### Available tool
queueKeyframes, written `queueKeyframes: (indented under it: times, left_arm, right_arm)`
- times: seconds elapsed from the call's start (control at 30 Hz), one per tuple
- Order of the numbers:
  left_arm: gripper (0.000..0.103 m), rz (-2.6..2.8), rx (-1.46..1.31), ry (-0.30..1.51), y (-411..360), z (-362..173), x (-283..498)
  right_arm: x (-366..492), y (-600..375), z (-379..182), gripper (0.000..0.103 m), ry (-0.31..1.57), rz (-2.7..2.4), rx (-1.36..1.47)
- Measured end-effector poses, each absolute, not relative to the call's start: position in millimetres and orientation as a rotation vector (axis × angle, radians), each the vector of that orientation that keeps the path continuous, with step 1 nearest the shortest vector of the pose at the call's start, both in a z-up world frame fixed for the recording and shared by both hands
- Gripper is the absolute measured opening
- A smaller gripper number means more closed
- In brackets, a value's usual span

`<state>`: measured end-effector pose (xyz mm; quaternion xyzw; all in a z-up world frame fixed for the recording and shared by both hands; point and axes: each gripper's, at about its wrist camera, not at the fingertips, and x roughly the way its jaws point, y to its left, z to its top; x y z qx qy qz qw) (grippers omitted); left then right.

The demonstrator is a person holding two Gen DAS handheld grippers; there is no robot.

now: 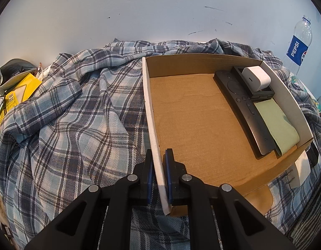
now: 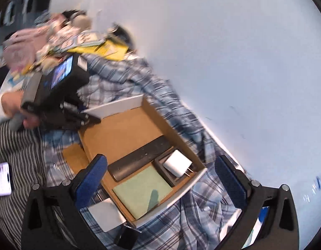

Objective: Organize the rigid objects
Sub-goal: 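Open the right gripper, withdraw, and reach toward the white square block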

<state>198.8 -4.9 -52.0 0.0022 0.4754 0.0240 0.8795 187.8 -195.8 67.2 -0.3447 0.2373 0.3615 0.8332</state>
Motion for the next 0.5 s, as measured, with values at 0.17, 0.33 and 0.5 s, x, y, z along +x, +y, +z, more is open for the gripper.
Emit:
queueKeyframes:
  times: [0.17, 0.33, 0.5]
  left_arm:
    - [0.010, 0.049, 0.003, 0.991, -5, -52, 199]
    - [0.010, 0.049, 0.002, 0.991, -5, -53, 199]
    - [0.010, 0.050, 0.004, 0.991, -5, -53, 199]
  right_arm:
    - [163, -210, 71, 0.103, 0.517, 0.749, -0.591]
    - [129, -218, 61, 0.103, 0.506, 0.728, -0.531]
    - [108, -231, 36, 0.103, 0.537, 0.724, -0.409]
